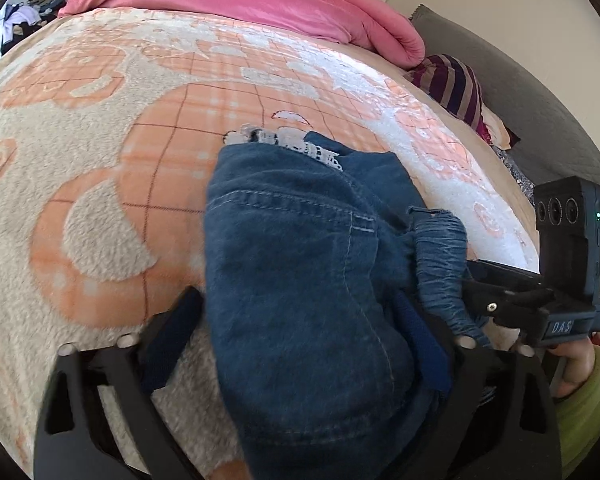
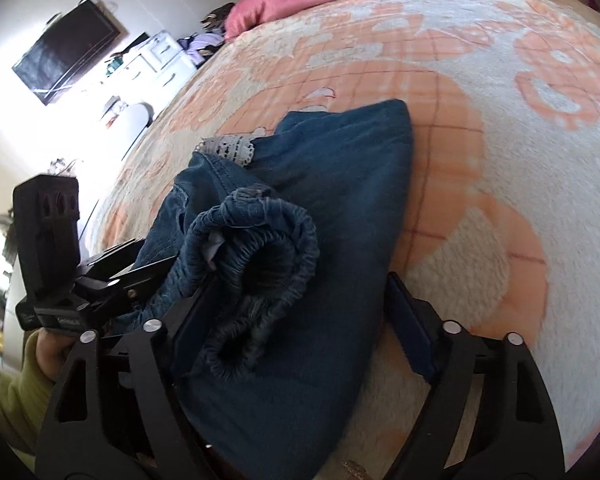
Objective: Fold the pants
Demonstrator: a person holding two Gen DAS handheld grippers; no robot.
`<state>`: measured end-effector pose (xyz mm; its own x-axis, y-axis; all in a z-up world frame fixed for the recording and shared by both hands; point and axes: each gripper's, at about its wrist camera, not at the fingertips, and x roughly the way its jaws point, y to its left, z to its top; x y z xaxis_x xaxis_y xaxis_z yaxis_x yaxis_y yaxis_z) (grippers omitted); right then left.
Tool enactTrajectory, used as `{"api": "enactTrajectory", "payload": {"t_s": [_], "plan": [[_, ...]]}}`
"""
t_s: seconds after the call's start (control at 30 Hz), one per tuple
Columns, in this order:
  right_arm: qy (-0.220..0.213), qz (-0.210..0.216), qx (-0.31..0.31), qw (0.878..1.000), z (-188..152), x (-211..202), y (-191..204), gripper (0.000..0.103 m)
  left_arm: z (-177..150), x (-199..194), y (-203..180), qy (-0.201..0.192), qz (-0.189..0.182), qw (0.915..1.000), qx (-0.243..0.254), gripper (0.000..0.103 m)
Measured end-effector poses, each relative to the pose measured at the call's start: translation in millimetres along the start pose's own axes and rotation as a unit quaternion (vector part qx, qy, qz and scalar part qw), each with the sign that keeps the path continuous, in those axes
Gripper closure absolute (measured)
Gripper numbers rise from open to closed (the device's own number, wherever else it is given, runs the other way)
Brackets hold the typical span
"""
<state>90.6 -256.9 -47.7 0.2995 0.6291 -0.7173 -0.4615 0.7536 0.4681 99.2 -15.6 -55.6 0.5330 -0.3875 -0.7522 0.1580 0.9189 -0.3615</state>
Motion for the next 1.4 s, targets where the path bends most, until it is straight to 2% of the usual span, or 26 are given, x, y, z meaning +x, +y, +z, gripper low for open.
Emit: {"api": "enactTrajectory", "payload": {"t_s": [0.07,0.1,0.27,0.4,0.67,0.83,0.97,1.1,1.3,1.4], "plan": [[-0.006,0.018,-0.006,1.000,-1,-1,2,0.048,1,-1,-3,-0.003,-0.010,0.9999,-0.001,0.043],[-0.008,0.029,-0.009,0.999,-1,-2,5,0.061,1,-2,-3,-0.007,-0.018,0.9998,-0.002,0.051],[-0.037,0.035,-0.049,0.997,5,-17,25,0.074,3,-14,-3,-0.028,-0.041,0.9986,-0.015,0.059],[-0.054,0.029,-0.085,0.994,20,-26,41,0.074,15,-24,-12,-0.045,-0.045,0.9979,-0.007,0.061],[-0.085,0.009,-0.118,0.989,70,-32,45,0.074,62,-31,-15,-0.093,-0.038,0.9949,-0.005,0.061],[-0.088,0.003,-0.109,0.990,95,-23,34,0.074,86,-22,-13,-0.102,-0.025,0.9945,0.003,0.061],[-0.084,-0.004,-0.099,0.992,102,-12,23,0.074,98,-8,-13,-0.100,-0.007,0.9948,0.015,0.061],[-0.072,-0.010,-0.084,0.994,104,3,14,0.071,100,9,-5,-0.087,-0.006,0.9962,0.005,0.060],[-0.038,-0.061,-0.068,0.995,96,25,-4,0.059,92,30,7,-0.061,-0.004,0.9980,-0.013,0.050],[-0.029,-0.083,-0.054,0.995,94,29,-12,0.043,90,33,9,-0.057,0.000,0.9983,-0.014,0.048]]}}
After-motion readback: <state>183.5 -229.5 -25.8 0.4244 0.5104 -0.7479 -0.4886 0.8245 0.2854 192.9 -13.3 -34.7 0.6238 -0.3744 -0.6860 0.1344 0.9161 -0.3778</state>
